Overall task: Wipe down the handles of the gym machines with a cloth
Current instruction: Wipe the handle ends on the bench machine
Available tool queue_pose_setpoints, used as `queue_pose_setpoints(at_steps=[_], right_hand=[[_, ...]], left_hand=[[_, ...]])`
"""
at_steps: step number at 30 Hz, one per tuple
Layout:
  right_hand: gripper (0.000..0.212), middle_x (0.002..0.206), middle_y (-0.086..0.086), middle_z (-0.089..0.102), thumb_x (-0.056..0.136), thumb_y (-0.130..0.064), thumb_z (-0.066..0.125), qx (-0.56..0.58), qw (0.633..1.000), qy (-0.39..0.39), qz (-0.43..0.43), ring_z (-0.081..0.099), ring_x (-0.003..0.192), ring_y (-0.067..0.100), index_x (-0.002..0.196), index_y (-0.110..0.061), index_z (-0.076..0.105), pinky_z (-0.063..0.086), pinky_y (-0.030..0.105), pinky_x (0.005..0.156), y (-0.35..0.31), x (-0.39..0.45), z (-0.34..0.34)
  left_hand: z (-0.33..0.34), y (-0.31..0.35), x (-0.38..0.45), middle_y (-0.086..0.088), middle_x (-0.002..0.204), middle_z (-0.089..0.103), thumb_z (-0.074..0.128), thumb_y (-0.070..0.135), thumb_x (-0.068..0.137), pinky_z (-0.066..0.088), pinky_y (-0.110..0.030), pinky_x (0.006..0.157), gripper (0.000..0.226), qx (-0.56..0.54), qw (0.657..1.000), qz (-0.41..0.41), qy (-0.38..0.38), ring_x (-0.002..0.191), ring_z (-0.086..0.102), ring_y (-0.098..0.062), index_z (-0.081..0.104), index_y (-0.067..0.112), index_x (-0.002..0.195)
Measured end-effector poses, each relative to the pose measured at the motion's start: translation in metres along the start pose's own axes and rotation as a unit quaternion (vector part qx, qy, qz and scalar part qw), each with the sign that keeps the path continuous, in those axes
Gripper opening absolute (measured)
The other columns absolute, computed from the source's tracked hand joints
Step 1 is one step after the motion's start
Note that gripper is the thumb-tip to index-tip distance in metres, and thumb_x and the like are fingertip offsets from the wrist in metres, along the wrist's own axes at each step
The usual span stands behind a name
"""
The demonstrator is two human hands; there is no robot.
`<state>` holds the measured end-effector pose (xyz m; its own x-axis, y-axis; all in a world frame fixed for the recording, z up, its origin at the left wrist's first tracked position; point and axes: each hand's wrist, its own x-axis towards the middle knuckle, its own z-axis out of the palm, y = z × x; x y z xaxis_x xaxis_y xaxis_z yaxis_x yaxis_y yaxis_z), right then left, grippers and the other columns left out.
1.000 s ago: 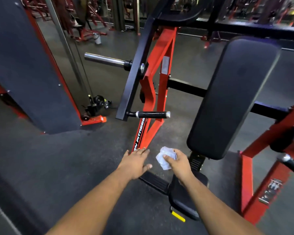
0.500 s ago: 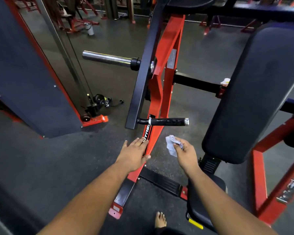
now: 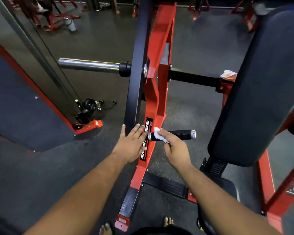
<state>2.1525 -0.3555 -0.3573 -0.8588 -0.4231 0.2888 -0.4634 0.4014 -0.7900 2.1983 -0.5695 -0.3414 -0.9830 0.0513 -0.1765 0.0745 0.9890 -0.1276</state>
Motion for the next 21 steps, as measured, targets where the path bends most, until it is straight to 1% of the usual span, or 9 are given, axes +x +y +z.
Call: queue_pose_setpoints(at_steps=[3, 5, 9, 11, 14, 16, 18, 21], right_hand=[[0.045, 0.143, -0.009, 0.06, 0.095, -0.003, 0.055, -0.03, 0.999, 0.01, 0.009, 0.053, 0.136, 0.008, 0.134, -0.022, 0.066, 0.039, 0.028, 0.114, 0.001, 0.008, 0.015], [0.046, 0.143, -0.009, 0.06, 0.094, 0.0, 0.056, -0.052, 0.998, 0.025, 0.022, 0.051, 0.137, 0.008, 0.134, -0.022, 0.066, 0.039, 0.028, 0.114, -0.001, 0.009, 0.026], [0.049, 0.141, -0.005, 0.062, 0.093, 0.005, 0.057, -0.087, 0.991, 0.066, 0.074, 0.051, 0.136, 0.009, 0.133, -0.02, 0.067, 0.041, 0.027, 0.114, -0.014, 0.007, 0.057], [0.047, 0.14, -0.004, 0.063, 0.093, 0.005, 0.056, -0.074, 0.985, 0.108, 0.113, 0.054, 0.134, 0.009, 0.132, -0.019, 0.067, 0.043, 0.028, 0.113, -0.024, 0.0, 0.075], [0.046, 0.135, -0.008, 0.066, 0.095, 0.005, 0.053, -0.035, 0.964, 0.188, 0.185, 0.059, 0.126, 0.003, 0.131, -0.019, 0.068, 0.046, 0.03, 0.11, -0.037, -0.008, 0.091], [0.041, 0.131, -0.009, 0.069, 0.098, 0.002, 0.054, -0.008, 0.945, 0.237, 0.227, 0.061, 0.122, 0.002, 0.13, -0.019, 0.069, 0.048, 0.032, 0.109, -0.042, -0.012, 0.095], [0.038, 0.128, -0.013, 0.07, 0.1, -0.003, 0.054, -0.003, 0.928, 0.268, 0.258, 0.062, 0.12, 0.0, 0.13, -0.022, 0.069, 0.05, 0.033, 0.107, -0.045, -0.016, 0.093], [0.04, 0.131, -0.013, 0.068, 0.1, -0.004, 0.055, -0.04, 0.933, 0.25, 0.255, 0.061, 0.122, 0.0, 0.133, -0.022, 0.067, 0.05, 0.033, 0.108, -0.044, -0.019, 0.089]], left_hand=[[0.003, -0.022, 0.02, -0.005, 0.173, -0.003, 0.031, 0.055, 0.107, -0.007, -0.077, 0.115, 0.07, 0.086, 0.994, 0.063, 0.011, 0.158, -0.013, -0.023, 0.011, 0.02, 0.164], [0.007, -0.035, 0.03, -0.007, 0.173, -0.001, 0.028, 0.056, 0.108, -0.009, -0.079, 0.111, 0.07, 0.132, 0.985, 0.107, 0.01, 0.158, -0.015, -0.025, 0.01, 0.018, 0.164], [0.013, -0.06, 0.04, -0.007, 0.171, 0.017, 0.029, 0.056, 0.107, -0.011, -0.083, 0.107, 0.068, 0.178, 0.965, 0.194, 0.011, 0.158, -0.013, -0.028, 0.02, 0.016, 0.163], [0.014, -0.072, 0.042, -0.005, 0.169, 0.023, 0.029, 0.057, 0.107, -0.016, -0.083, 0.106, 0.067, 0.184, 0.953, 0.237, 0.027, 0.158, -0.011, -0.027, 0.026, 0.019, 0.161], [0.013, -0.083, 0.046, -0.004, 0.168, 0.027, 0.031, 0.06, 0.105, -0.023, -0.081, 0.104, 0.069, 0.178, 0.943, 0.276, 0.055, 0.159, -0.005, -0.025, 0.03, 0.019, 0.16], [0.013, -0.088, 0.048, -0.005, 0.169, 0.025, 0.03, 0.061, 0.104, -0.023, -0.081, 0.104, 0.071, 0.181, 0.935, 0.298, 0.057, 0.159, -0.005, -0.025, 0.027, 0.019, 0.161], [0.011, -0.091, 0.052, -0.006, 0.171, 0.018, 0.028, 0.064, 0.104, -0.02, -0.082, 0.105, 0.073, 0.188, 0.928, 0.317, 0.055, 0.159, -0.006, -0.026, 0.023, 0.02, 0.162], [0.007, -0.095, 0.062, -0.008, 0.172, 0.011, 0.024, 0.069, 0.102, -0.014, -0.082, 0.106, 0.079, 0.195, 0.919, 0.336, 0.063, 0.159, -0.006, -0.026, 0.018, 0.02, 0.163]])
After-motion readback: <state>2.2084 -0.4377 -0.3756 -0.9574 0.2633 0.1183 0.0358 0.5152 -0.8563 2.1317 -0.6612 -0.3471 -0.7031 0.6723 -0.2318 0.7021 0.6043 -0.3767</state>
